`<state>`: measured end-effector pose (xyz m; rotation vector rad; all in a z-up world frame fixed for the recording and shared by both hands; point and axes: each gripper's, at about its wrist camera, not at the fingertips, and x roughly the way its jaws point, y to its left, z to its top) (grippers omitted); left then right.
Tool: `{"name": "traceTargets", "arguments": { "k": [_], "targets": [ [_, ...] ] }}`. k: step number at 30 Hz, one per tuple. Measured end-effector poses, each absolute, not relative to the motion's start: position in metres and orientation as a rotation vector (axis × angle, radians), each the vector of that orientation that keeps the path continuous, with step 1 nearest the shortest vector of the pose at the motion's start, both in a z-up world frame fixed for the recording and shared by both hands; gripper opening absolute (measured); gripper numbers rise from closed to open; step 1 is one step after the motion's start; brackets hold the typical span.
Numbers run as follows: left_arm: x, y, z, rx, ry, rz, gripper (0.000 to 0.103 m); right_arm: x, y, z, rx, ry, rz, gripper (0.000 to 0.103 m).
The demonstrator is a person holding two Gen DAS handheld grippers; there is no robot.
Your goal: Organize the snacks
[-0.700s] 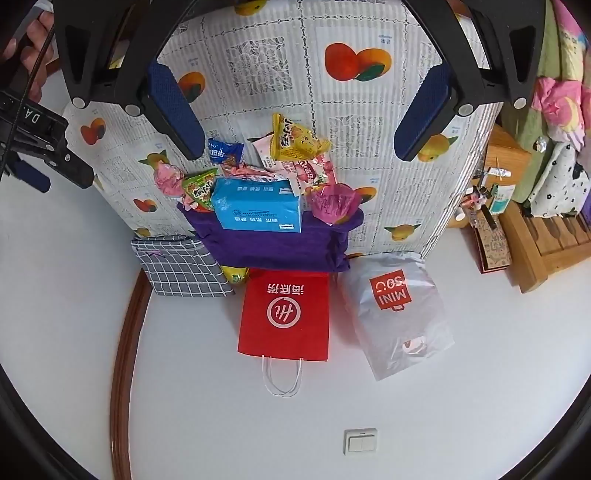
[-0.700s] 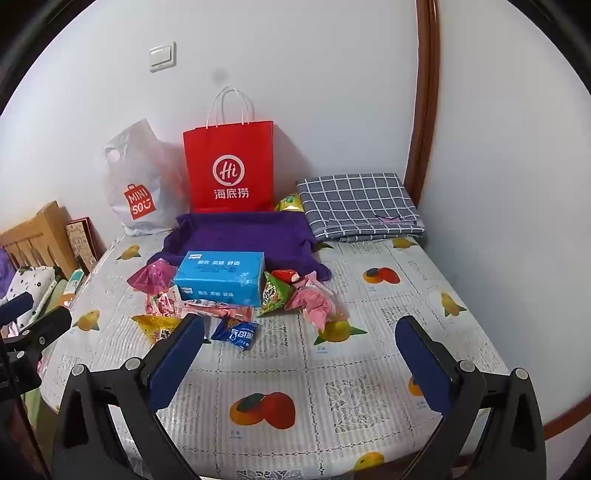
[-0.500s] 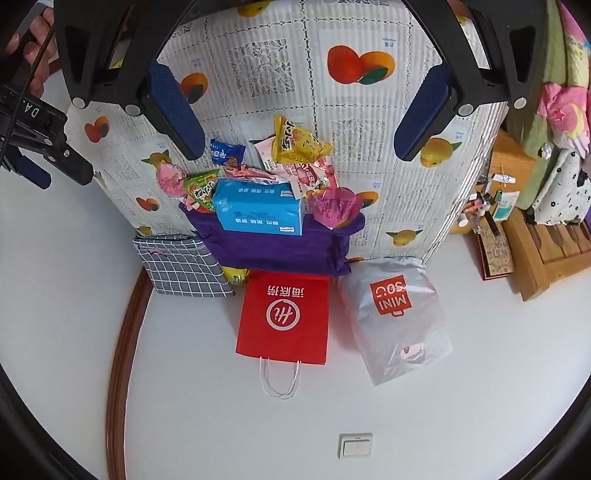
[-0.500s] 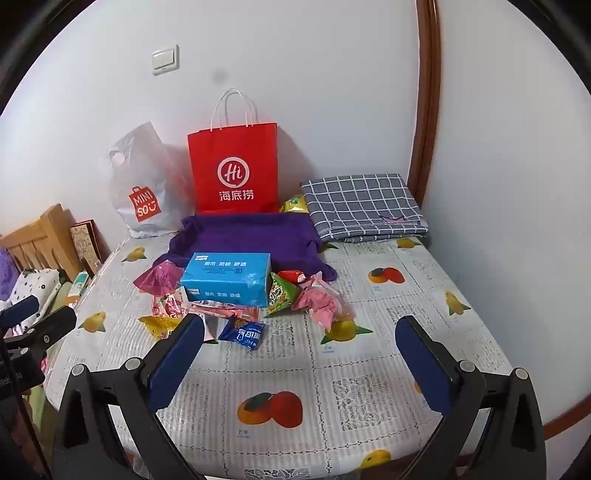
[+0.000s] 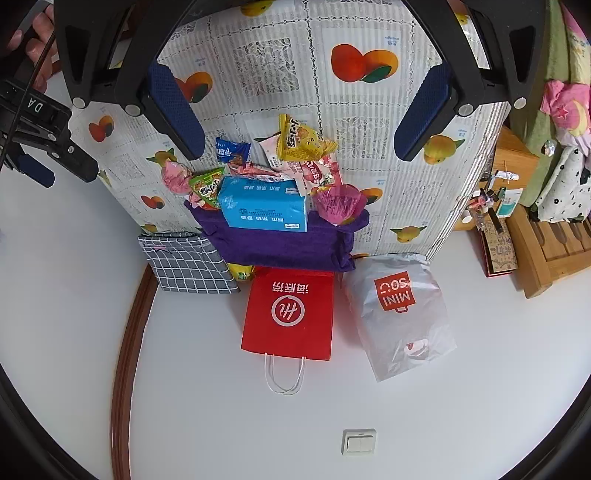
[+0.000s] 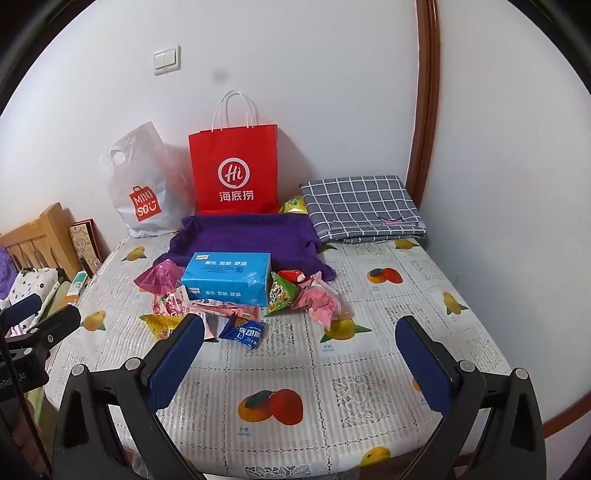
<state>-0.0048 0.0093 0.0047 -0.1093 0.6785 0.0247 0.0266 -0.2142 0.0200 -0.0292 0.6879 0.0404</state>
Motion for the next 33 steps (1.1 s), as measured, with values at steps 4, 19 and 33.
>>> {"name": "traceTargets", "arguments": {
  "k": [4, 19, 33],
  "targets": [
    [-0.0069, 0.0093, 0.0056, -0.107, 0.67, 0.028, 0.103, 0.0248, -0.2121, 0.0221, -0.034, 0.682, 0.045, 0.102],
    [-0.0094, 0.0065, 0.0024, -0.1, 0.669, 0.026, 0.103, 0.0231, -0.2084, 0.0195, -0.035, 0.685, 0.048, 0.102],
    [-0.0097, 0.0053, 0.0021, -0.1, 0.666, 0.026, 0.103, 0.0183, -0.2077, 0.0169, -0.031, 0.683, 0.045, 0.102]
  ]
}}
